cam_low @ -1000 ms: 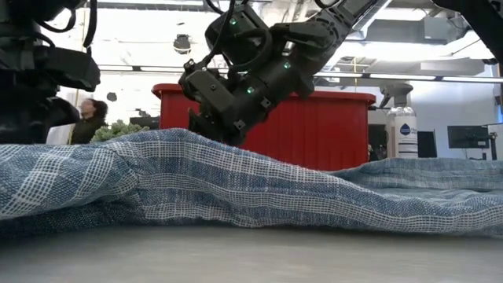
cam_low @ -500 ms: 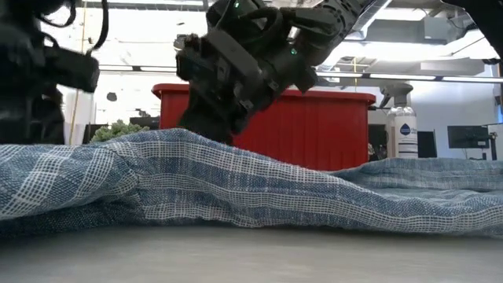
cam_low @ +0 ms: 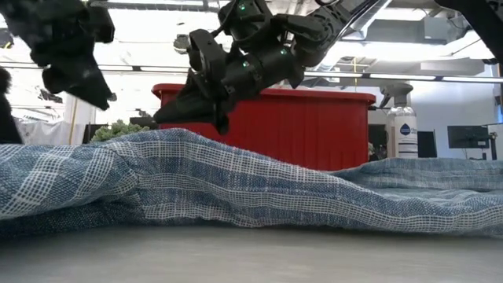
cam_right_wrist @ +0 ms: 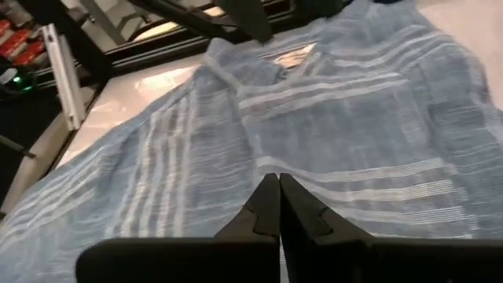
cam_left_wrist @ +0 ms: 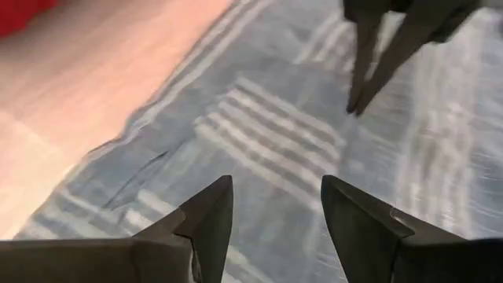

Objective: Fold Laundry from Bin
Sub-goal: Fold the blue polo shirt

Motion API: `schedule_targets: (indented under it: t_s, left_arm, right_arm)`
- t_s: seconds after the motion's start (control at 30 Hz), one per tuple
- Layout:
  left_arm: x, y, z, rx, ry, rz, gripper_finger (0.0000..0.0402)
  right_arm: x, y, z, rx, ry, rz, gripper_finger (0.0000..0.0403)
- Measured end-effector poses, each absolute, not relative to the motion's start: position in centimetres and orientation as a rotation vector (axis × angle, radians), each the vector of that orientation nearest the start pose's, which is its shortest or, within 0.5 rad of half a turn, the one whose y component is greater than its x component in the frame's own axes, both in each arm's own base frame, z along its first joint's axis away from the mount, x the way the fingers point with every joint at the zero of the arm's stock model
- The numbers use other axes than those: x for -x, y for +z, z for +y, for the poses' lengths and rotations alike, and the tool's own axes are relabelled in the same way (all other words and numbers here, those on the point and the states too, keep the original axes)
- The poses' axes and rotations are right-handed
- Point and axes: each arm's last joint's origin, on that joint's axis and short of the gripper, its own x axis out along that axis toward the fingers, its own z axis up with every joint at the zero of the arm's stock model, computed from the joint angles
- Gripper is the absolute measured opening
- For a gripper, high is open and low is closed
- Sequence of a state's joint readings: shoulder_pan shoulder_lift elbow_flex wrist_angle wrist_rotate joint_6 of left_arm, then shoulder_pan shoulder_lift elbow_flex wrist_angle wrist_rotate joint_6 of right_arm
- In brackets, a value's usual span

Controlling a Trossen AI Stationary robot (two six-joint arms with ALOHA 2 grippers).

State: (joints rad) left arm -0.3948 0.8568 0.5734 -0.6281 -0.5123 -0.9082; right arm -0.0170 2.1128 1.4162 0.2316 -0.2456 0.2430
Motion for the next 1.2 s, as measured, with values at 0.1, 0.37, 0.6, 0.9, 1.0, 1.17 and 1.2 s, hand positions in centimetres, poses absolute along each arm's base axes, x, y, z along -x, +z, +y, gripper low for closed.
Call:
schedule_targets:
  t_s: [0.1, 0.37, 0.6, 0.9, 1.0, 1.17, 1.2]
  left_arm:
    - [-15.5, 20.3, -4.9, 0.485, 0.469, 0.67, 0.0183]
    - [-16.3, 16.3, -5.1, 0.498, 0.522, 0.683, 0.0182]
    - [-16.1, 14.1, -5.1, 0.509, 0.564, 0.775, 0.0182]
    - [-16.0, 12.8, -5.1, 0.435, 0.614, 0.856, 0.0182]
    - [-16.1, 12.5, -5.1, 0.425, 0.624, 0.868, 0.0182]
    - [-16.4, 13.6, -5.2, 0.432, 0.604, 0.826, 0.0182]
    - [-16.5, 14.1, -5.2, 0.431, 0.594, 0.811, 0.0182]
  right_arm:
    - [-46.8, 17.4, -0.1, -0.274, 0.141, 0.502, 0.0023]
    - [-46.2, 16.3, -0.3, -0.198, 0.071, 0.584, 0.0025]
    - [-44.7, 13.6, -0.4, -0.216, 0.022, 0.669, 0.002]
    - [-44.0, 12.7, -0.4, -0.217, 0.019, 0.706, 0.0023]
    - [-44.0, 12.7, -0.4, -0.218, 0.02, 0.704, 0.0023]
    - [-43.6, 16.2, -0.8, -0.233, 0.055, 0.629, 0.0037]
    - [-43.4, 17.3, -0.9, -0.232, 0.055, 0.608, 0.0039]
